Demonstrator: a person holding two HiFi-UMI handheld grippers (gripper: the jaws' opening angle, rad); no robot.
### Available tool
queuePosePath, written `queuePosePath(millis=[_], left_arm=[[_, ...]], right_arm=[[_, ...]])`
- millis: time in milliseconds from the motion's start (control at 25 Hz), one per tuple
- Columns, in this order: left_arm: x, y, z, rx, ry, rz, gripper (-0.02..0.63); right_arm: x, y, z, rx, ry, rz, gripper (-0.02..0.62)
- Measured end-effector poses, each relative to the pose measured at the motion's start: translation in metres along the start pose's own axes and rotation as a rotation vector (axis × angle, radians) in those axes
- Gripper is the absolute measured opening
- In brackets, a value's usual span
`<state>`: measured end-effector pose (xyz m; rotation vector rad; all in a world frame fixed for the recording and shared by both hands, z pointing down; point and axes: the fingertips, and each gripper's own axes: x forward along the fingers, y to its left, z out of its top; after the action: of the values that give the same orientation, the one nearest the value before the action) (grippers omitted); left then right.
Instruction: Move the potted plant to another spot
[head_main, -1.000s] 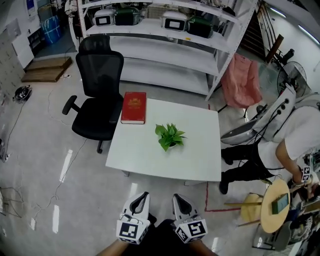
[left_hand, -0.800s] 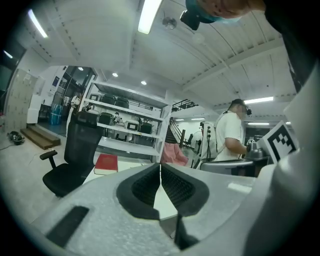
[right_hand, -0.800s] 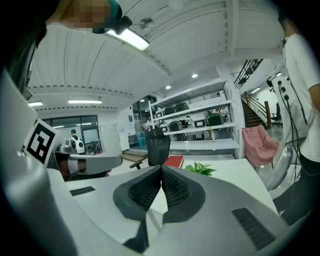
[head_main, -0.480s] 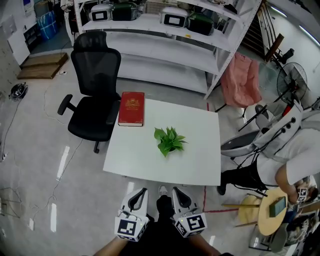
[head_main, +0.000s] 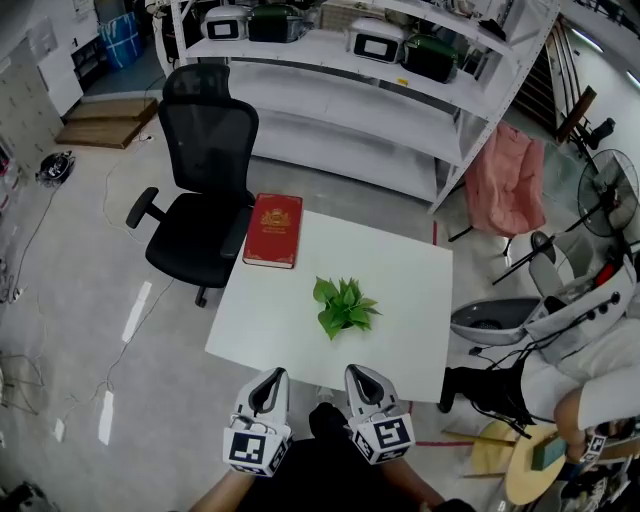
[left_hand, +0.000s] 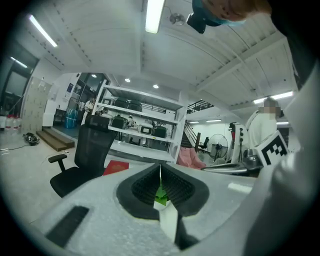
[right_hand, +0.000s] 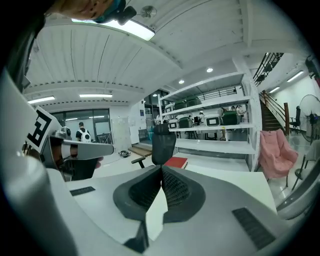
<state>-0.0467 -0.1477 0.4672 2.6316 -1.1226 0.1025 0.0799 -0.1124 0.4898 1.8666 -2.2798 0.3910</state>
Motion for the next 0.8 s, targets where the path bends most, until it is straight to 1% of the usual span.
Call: queuePosePath(millis=[200, 480, 560, 680, 800], left_arm=[[0.026, 0.0, 0.003, 0.006, 0.005, 0.024, 0.021], [0.053, 0.003, -0.004, 0.007, 0.024, 0.068, 0.021], [0.058, 0.003, -0.006, 0.004, 0.031, 0.076, 0.021], [0.065, 0.004, -0.011, -0.007, 0.05, 0.088, 0.021], [0.077, 0.005, -0.017, -0.012, 0.06, 0.094, 0.021]], right_arm=[[0.026, -0.023, -0.006, -0.052, 0.075, 0.04, 0.012], [0.061, -0.049, -0.038, -0.128, 0.226, 0.104, 0.012], [0.069, -0.052, -0.049, -0.171, 0.29, 0.132, 0.012], [0.082, -0.056, -0.069, -0.266, 0.393, 0.174, 0.014], [0.095, -0.063, -0.087, -0.366, 0.457, 0.2, 0.015]])
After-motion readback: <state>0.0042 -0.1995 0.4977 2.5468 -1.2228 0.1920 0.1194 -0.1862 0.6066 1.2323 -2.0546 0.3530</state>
